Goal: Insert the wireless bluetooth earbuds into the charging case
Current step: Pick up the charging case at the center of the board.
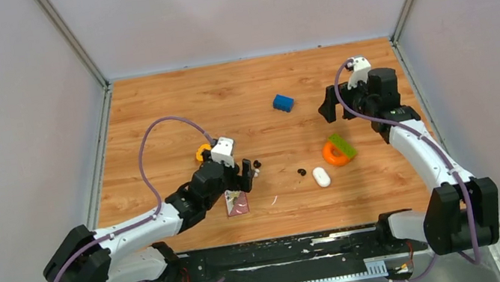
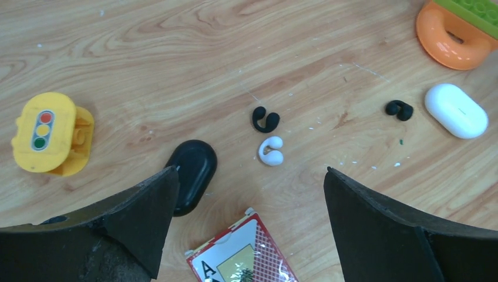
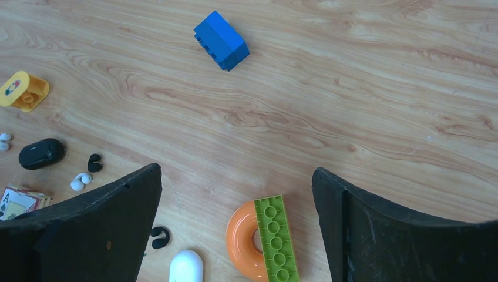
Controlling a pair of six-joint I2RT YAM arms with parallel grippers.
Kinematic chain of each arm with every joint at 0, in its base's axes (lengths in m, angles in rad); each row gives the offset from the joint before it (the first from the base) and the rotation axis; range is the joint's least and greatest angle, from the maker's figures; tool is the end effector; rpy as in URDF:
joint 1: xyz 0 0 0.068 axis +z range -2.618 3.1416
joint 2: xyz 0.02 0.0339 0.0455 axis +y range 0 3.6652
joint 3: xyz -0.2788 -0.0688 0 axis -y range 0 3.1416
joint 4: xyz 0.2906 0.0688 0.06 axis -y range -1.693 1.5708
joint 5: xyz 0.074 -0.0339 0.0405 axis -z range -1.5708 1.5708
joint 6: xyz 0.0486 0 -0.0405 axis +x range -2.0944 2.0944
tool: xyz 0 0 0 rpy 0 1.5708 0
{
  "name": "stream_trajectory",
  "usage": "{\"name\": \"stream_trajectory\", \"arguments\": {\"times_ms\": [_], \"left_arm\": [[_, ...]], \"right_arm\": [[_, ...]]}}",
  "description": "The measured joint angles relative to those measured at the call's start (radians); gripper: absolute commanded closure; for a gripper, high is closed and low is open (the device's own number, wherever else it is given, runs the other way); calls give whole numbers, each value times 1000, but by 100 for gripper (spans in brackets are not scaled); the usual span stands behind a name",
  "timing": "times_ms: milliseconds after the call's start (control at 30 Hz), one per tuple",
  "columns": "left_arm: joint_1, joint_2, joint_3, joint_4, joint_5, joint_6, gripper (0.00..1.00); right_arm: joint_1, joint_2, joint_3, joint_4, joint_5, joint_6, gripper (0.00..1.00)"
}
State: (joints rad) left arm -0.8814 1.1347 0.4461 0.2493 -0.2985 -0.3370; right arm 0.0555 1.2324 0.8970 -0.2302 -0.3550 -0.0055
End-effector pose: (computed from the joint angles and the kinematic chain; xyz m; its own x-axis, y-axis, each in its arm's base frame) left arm 0.1852 -0.2021 0.1766 -0.4432 0.0408 -0.8955 0.4468 0.8761 -0.1812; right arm 0.3211 0.0348 0.2734 -0.5332 -0.0348 -0.8453 -0.3480 0.9197 0.1816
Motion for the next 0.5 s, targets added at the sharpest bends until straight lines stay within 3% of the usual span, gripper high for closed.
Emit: {"name": "stream_trajectory", "arguments": {"times_ms": [100,267,433,500], "left_arm": [[7,-2,-10,31,51,-16,1],[11,25,-19,85,151,-42,0],[11,51,-23,86,64,-82,6],[12,54,-29,89,30,-86,11]], "right_arm": [[0,-12,0,-10,-40,-20,1],[6,-90,-45,-3,-283,-158,3],[82,-101,-81,-8,-389,-282,9],[146,-65,-72,-23,-375,-339,18]]}}
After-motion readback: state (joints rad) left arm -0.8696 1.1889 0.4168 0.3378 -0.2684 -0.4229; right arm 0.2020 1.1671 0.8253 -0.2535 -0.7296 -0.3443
